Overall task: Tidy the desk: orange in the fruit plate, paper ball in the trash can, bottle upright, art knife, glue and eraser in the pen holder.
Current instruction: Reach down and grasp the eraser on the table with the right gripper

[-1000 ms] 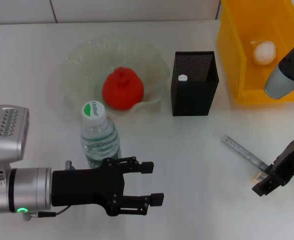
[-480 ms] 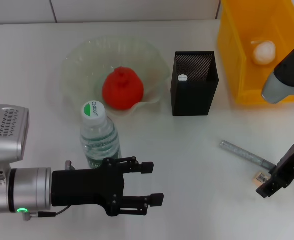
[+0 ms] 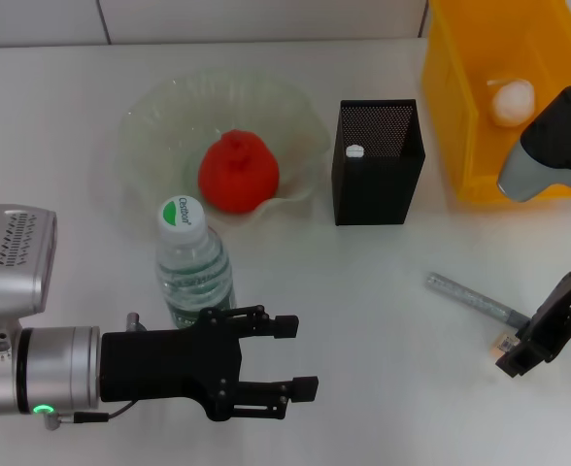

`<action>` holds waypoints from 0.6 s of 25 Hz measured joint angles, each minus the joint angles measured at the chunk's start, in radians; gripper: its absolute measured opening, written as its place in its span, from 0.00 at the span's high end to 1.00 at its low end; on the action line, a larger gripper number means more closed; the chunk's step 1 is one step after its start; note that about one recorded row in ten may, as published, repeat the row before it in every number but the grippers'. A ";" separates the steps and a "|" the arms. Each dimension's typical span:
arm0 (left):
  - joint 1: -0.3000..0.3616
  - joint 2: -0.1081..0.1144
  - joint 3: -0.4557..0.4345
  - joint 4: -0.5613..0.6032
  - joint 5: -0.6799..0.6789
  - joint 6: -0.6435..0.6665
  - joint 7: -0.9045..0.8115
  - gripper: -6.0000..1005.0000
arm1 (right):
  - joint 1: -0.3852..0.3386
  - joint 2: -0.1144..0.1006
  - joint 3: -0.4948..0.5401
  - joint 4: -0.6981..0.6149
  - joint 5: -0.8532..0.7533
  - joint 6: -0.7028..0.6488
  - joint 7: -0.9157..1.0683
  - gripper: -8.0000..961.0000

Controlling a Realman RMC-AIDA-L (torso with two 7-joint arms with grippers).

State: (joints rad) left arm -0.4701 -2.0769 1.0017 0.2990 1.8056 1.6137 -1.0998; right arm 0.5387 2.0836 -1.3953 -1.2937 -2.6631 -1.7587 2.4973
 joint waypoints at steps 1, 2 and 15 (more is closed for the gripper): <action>0.000 0.000 0.000 0.000 0.000 0.000 0.000 0.20 | 0.002 0.000 -0.011 0.001 0.000 0.000 0.005 0.37; 0.000 0.000 0.000 0.000 0.000 0.000 0.000 0.20 | 0.002 0.000 -0.011 0.001 0.000 0.000 0.005 0.40; 0.000 0.000 0.000 0.000 0.000 0.000 0.007 0.20 | 0.017 0.000 -0.069 -0.014 -0.038 0.008 0.053 0.65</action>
State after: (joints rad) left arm -0.4706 -2.0770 1.0017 0.2991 1.8055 1.6138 -1.0926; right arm 0.5556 2.0835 -1.4647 -1.3074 -2.7013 -1.7505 2.5506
